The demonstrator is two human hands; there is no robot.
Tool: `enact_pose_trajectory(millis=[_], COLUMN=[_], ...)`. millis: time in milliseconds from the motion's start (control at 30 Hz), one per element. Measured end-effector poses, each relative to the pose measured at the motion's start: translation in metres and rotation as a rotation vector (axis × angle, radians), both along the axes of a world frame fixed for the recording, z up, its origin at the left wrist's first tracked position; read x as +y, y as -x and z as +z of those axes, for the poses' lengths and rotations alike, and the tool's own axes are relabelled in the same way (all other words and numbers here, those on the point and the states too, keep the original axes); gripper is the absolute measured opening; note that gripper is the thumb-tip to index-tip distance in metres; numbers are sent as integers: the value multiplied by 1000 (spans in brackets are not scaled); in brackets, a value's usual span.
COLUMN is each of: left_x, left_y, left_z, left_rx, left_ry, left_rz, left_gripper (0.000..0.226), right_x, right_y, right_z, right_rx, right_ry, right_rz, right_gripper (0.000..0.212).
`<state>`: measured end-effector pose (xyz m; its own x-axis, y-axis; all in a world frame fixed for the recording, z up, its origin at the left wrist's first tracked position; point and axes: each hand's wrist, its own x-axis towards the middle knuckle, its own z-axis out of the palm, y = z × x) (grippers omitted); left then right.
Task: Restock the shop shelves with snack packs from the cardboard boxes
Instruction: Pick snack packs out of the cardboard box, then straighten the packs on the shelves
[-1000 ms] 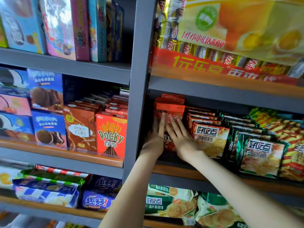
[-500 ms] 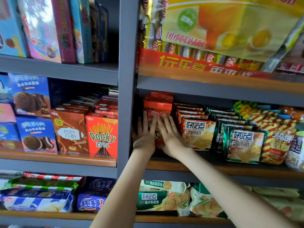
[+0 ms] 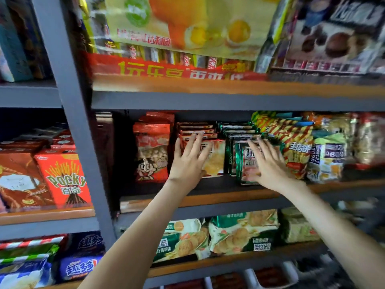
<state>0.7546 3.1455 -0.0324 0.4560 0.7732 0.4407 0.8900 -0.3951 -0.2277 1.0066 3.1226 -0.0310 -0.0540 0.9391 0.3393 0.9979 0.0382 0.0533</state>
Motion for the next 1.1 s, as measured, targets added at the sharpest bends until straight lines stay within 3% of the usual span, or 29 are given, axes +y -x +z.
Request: enact_pose_trajectory(millis=[67,200,467,600,733,833,967,1100], left_x=[10,32,36,16,-3,-10,-3,15], left_y=[-18,-27,-45,-112,-188,-235,-274,-279], left_z=[1,-9,-15,-6,1,7,6,-3], left_rx=[83,163,109,-191,-262,-198,61,116], left_ry=[-27,-61,-202,-211,-243,-290,-231,-172], left_rz=[17,152,200,45,-106,-224,-144,-37], left_gripper=[87,95,113,78,66,69,100,108], right_x=[5,19,28,16,-3,-13,-20,-13], right_y=[-25,-38,-54,-99,-173,-223,-255,-251], right_z=[-1,-4,-7,-15,-23,-23,-21,-22], right_rx=[-11,-55,-138,-20,114,406,748,770], right_ry=[86,74,-83,-376,-581,-436,39,0], right_rz=[-26,103,421,418,225,60,132,109], right_gripper=[122,125,114,106,94,105,114,116])
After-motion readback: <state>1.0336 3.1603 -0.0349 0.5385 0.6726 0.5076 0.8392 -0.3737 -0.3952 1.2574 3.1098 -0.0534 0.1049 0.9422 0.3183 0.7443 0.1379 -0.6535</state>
